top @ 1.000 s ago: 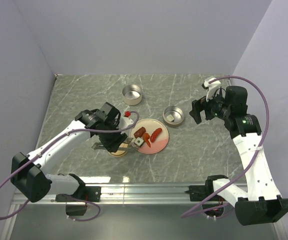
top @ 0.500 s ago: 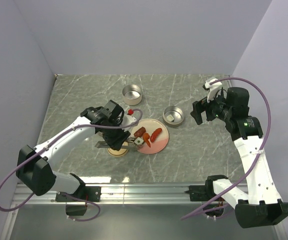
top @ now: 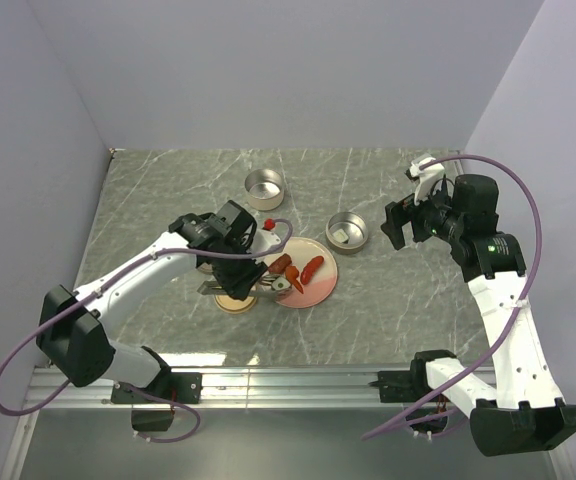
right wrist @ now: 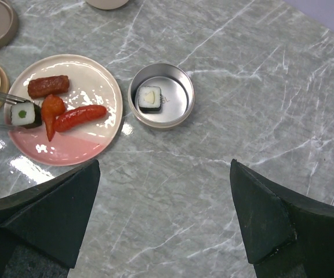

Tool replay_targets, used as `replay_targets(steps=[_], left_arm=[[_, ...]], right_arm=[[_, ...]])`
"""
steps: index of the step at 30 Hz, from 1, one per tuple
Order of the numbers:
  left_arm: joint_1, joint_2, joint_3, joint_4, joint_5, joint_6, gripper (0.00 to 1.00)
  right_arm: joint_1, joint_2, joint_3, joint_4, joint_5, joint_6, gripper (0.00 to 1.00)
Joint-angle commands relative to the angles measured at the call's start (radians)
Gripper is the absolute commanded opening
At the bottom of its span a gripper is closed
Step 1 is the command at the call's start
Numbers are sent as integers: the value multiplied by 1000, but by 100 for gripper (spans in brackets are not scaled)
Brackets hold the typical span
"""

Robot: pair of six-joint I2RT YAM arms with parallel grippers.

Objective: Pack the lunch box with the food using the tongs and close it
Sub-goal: Pick up the food using the clamp

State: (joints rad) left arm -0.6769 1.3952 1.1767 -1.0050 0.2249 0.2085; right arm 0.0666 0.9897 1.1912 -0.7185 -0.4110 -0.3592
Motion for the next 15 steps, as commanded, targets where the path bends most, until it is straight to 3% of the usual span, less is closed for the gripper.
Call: replay_targets(steps=[1,8,15], left_arm=[[-7,8,38,17,4,-23,52],[-9,21,46,23,-6,-31,50],[-9,27,72,5,-9,-21,39]], right_arm=[[-5,-20,7,24,3,-3,100],[-7,-19,7,22,1,-9,100],[-7,-22,4,21,6,-12,99]])
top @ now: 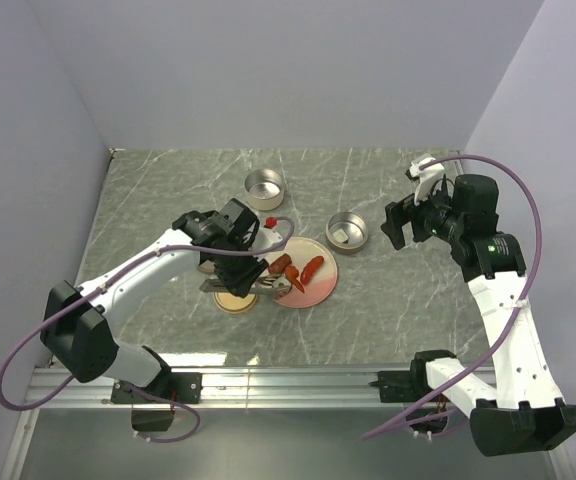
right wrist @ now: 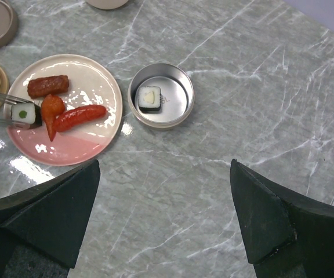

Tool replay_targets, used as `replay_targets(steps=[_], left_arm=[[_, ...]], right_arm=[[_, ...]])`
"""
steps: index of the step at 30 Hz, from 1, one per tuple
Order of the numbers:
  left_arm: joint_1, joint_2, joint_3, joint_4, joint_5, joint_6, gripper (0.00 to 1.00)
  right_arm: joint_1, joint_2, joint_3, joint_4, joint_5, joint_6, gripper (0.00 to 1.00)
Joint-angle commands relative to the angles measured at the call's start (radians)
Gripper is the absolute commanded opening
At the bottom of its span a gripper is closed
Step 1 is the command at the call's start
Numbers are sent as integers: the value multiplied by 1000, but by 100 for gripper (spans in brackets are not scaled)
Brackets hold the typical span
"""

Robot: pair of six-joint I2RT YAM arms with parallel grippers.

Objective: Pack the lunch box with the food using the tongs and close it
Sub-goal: Pick up the food using the clamp, then place the food into the lunch box

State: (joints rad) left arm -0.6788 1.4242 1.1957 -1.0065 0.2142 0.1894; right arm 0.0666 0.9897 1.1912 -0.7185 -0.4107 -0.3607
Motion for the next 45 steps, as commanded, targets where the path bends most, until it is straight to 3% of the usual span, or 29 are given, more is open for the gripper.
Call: replay_targets(steps=[1,9,14,17,23,29,45], left_arm=[[-7,-5,59,3,2,2,37],[-7,-34,178,-67,37,25,31],[-7,-8,295,-21,76,22,30],[-7,62,428,8,83,4,29],[-14,208,551,97,120,-67,28],[-34,367,695,97,50,-65,28],[-42,553,817,95,57,22,28]], right_arm=[[-7,-22,4,19,7,-12,100],[-7,-25,-2,14,0,-14,99],[-7,-22,-2,24,-5,-1,99],[-7,-16,11,14,-10,8,99],[-7,-14,21,4,-10,28,99],[-11,-2,56,-28,21,19,99],[-37,13,99,-59,44,-14,99]])
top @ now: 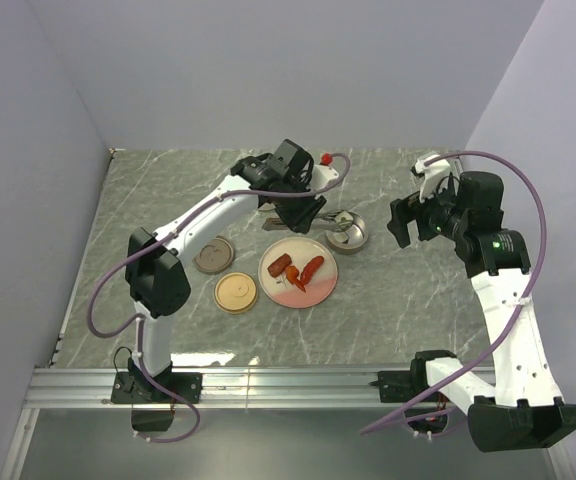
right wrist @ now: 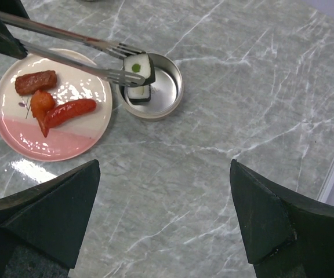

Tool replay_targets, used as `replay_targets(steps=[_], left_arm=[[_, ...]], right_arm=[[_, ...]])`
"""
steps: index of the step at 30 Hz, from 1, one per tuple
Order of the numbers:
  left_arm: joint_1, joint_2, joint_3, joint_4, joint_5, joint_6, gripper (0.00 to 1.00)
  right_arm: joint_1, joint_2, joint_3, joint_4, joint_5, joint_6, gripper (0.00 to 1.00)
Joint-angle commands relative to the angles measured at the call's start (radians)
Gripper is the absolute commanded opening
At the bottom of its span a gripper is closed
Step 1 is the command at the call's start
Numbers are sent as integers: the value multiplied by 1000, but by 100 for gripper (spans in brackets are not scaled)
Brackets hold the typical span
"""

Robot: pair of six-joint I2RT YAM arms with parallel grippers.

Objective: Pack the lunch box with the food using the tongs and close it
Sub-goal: Place the food into the lunch box

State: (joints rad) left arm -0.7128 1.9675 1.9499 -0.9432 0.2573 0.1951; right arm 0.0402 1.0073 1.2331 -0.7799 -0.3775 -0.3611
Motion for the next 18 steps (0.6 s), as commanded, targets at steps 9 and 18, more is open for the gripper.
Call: replay_targets(steps=[9,18], left_arm=[[-17,90,119,40,-16,15,28],[-27,137,144,55,-29,18,28]], right_arm=[[-28,-12,49,13,5,-1,99],[-36,-3,75,-4,-11,11,99]])
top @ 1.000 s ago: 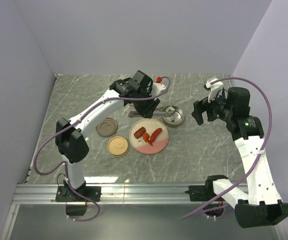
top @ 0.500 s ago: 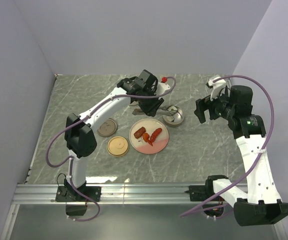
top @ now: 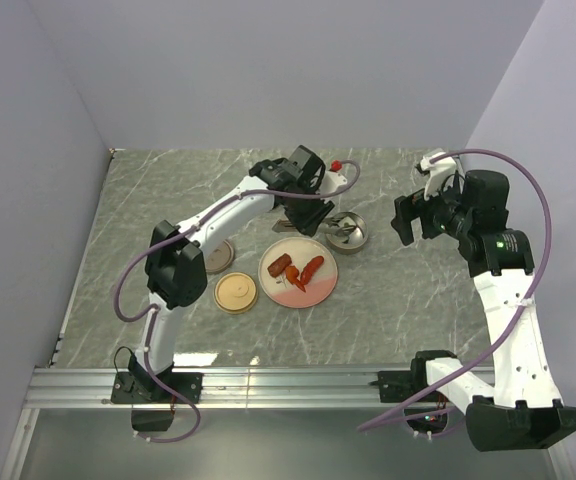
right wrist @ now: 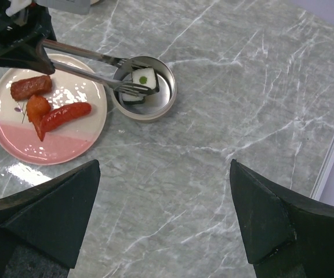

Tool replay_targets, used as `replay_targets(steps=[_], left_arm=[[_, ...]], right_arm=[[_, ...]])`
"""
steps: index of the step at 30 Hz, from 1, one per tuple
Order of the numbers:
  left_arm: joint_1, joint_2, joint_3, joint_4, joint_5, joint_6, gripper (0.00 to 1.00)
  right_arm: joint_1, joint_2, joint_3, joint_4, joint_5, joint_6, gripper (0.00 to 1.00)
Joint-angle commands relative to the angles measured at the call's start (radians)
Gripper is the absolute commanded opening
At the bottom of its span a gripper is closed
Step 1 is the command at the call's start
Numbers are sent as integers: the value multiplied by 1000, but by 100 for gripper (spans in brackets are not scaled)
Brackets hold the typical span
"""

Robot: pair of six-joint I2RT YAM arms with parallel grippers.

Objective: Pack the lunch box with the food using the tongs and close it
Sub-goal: Place the food into the lunch box

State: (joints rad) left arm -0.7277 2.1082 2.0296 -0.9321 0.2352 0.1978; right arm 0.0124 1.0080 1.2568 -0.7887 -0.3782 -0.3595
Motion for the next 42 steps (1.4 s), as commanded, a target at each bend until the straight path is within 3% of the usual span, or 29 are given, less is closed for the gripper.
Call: replay_targets(steps=[1,23,32,42], left_arm=[[-12,-1,69,42,-8,17,28],[-32,84,141,16,-22,23,30],[-32,87,164,-8,-33,41,50],[-30,75,199,-43,-43,45,52]], right_arm=[[-8,-3,55,5,-10,11,99],[-8,3,29,19,-19,17,99],[-6,12,38,19,-18,13,99],[-8,18,39,28,-21,14,99]])
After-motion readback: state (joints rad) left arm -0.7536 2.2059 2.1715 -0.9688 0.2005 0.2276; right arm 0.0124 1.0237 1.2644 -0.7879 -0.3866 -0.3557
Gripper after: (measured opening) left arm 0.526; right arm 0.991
